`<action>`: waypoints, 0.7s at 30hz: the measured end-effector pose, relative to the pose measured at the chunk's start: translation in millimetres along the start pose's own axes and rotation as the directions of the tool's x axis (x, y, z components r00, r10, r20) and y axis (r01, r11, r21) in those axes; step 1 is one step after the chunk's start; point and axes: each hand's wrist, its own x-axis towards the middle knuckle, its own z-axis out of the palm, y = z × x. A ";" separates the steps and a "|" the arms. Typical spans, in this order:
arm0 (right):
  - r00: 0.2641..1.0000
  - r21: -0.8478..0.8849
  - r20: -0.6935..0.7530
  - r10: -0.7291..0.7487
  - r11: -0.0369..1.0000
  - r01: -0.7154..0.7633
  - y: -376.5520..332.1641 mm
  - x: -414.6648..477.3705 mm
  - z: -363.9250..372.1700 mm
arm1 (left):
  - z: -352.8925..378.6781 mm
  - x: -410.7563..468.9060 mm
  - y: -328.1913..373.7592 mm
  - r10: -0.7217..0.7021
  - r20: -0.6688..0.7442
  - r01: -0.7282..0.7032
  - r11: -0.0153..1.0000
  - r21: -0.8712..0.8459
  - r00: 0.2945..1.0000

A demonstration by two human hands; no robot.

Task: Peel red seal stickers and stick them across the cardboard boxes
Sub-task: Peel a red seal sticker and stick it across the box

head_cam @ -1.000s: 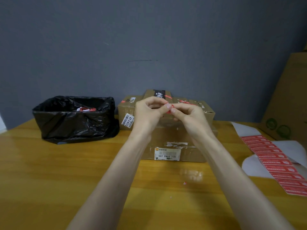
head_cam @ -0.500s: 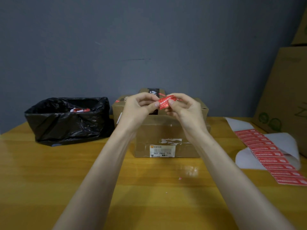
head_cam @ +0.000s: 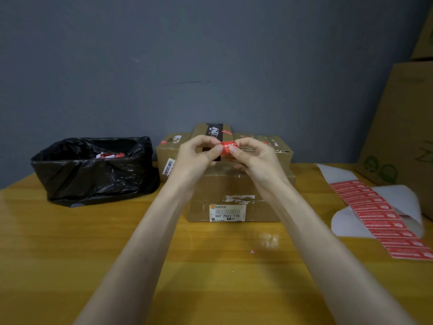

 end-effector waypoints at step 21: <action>0.983 -0.020 -0.157 0.094 0.995 -0.098 -15.6 2.1 36.1 | -25.8 -1.6 11.9 0.088 -0.132 -0.094 0.995 -0.041 0.987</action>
